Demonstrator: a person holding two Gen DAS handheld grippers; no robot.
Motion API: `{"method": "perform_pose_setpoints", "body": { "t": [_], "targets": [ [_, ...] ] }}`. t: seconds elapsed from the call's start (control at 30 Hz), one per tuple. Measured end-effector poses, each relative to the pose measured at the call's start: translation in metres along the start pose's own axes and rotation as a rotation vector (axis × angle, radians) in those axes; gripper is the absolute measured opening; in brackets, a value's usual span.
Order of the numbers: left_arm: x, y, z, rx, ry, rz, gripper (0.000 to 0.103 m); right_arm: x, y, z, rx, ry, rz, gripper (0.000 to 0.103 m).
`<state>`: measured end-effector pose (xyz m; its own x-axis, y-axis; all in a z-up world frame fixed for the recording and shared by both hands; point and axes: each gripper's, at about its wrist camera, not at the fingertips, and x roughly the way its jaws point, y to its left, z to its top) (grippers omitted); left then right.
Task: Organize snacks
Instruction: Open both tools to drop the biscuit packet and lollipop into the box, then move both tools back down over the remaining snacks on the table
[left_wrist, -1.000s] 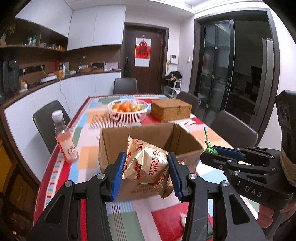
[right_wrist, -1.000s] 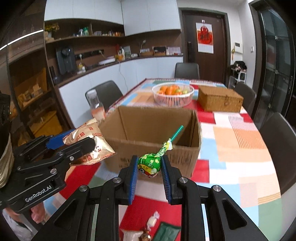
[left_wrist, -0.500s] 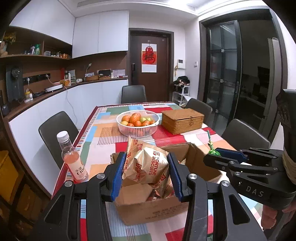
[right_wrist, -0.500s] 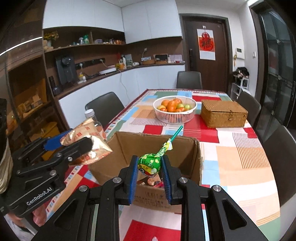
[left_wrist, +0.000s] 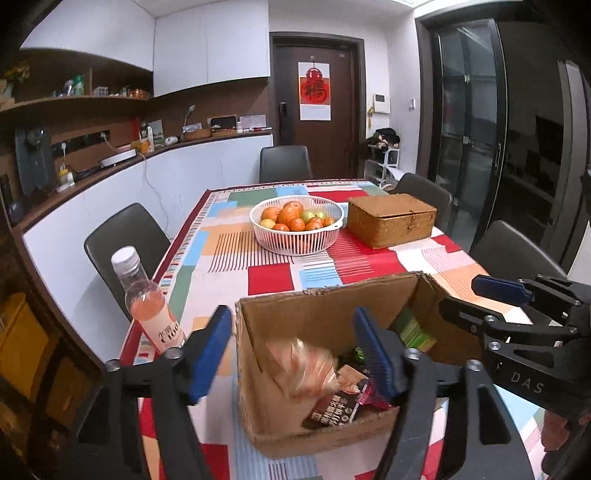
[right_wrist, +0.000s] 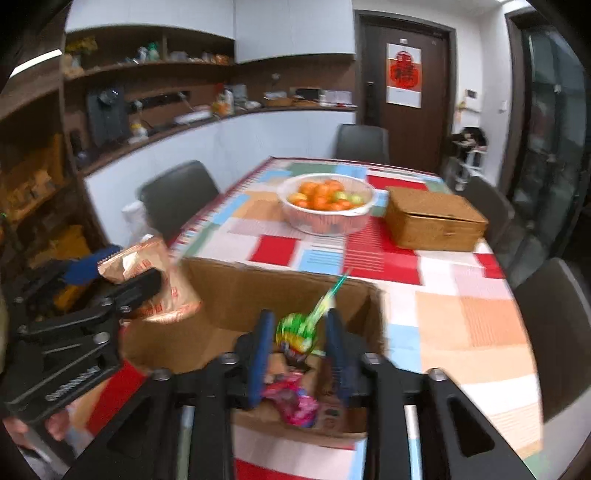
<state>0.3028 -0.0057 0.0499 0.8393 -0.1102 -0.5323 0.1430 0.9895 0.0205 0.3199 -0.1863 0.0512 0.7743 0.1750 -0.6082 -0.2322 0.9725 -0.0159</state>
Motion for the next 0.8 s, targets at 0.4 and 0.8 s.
{"method": "perform_pose_setpoints", "body": {
  "t": [0.4, 0.8],
  "targets": [
    [-0.06, -0.017, -0.042, 0.042, -0.002, -0.066, 0.072, -0.055, 0.005, -0.04, -0.009, -0.047, 0.06, 0.048],
    [-0.094, -0.039, -0.094, 0.122, 0.07, -0.107, 0.072, -0.072, 0.009, -0.106, -0.006, 0.061, 0.092, 0.048]
  ]
}}
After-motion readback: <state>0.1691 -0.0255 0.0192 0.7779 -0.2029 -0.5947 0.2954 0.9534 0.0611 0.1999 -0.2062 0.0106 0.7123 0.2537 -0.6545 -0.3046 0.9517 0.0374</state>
